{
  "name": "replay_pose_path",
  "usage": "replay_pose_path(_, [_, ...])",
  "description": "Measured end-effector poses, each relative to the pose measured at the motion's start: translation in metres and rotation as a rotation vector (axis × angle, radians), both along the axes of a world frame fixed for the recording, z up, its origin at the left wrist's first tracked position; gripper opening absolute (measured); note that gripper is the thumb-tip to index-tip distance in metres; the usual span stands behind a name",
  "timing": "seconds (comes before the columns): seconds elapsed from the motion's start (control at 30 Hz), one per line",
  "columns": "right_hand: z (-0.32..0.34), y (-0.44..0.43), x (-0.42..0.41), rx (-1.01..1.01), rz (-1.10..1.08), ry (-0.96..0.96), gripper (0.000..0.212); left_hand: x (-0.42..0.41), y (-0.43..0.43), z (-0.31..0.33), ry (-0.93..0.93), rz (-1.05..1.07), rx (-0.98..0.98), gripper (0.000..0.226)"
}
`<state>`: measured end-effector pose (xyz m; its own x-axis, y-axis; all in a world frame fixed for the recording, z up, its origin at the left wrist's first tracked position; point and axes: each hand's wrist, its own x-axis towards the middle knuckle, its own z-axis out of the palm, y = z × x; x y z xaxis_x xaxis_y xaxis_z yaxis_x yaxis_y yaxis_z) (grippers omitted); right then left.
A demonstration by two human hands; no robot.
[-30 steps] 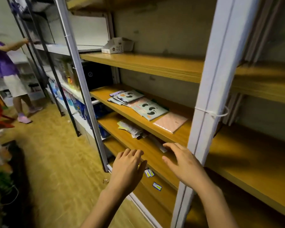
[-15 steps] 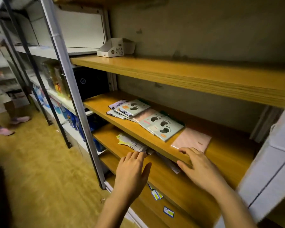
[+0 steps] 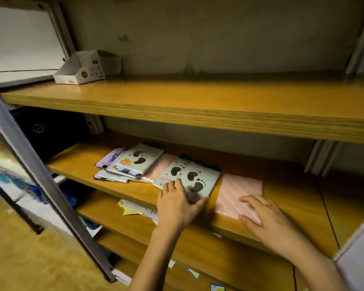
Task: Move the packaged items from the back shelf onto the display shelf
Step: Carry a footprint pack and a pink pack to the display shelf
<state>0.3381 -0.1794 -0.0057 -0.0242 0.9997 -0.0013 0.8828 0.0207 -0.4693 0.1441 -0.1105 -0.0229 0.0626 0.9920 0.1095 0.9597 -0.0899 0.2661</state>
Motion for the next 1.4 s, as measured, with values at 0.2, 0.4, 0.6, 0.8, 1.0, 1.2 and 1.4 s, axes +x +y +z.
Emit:
replay_pose_path(0.2, [-0.002, -0.013, -0.003, -0.041, -0.230, 0.016, 0.050, 0.008, 0.060, -0.006, -0.052, -0.054, -0.136, 0.122])
replay_pose_path(0.4, [-0.002, -0.010, -0.024, -0.014, -0.410, -0.002, 0.050, 0.010, 0.080, -0.004, 0.067, -0.136, -0.121, 0.130])
replay_pose_path(0.6, [-0.007, -0.008, -0.049, 0.021, -0.537, -0.031, 0.051, -0.013, 0.108, 0.002, -0.086, -0.234, -0.347, 0.128])
replay_pose_path(0.8, [-0.008, 0.022, -0.069, 0.026, -0.855, 0.030, 0.077, -0.054, 0.115, 0.023, -0.637, -0.512, -0.439, 0.037])
replay_pose_path(1.0, [-0.012, 0.066, -0.084, -0.381, -0.913, -0.248, 0.127, -0.083, 0.103, 0.029, -0.936, -0.541, -0.436, 0.030])
replay_pose_path(1.2, [-0.008, 0.078, -0.073, -0.512, -0.970, -0.206, 0.132, -0.099, 0.103, 0.022, -0.974, -0.515, -0.440, 0.031])
replay_pose_path(1.4, [-0.010, 0.072, -0.066, -0.350, -0.979, 0.069, 0.101, -0.105, 0.095, 0.022, -1.004, -0.490, -0.451, 0.032])
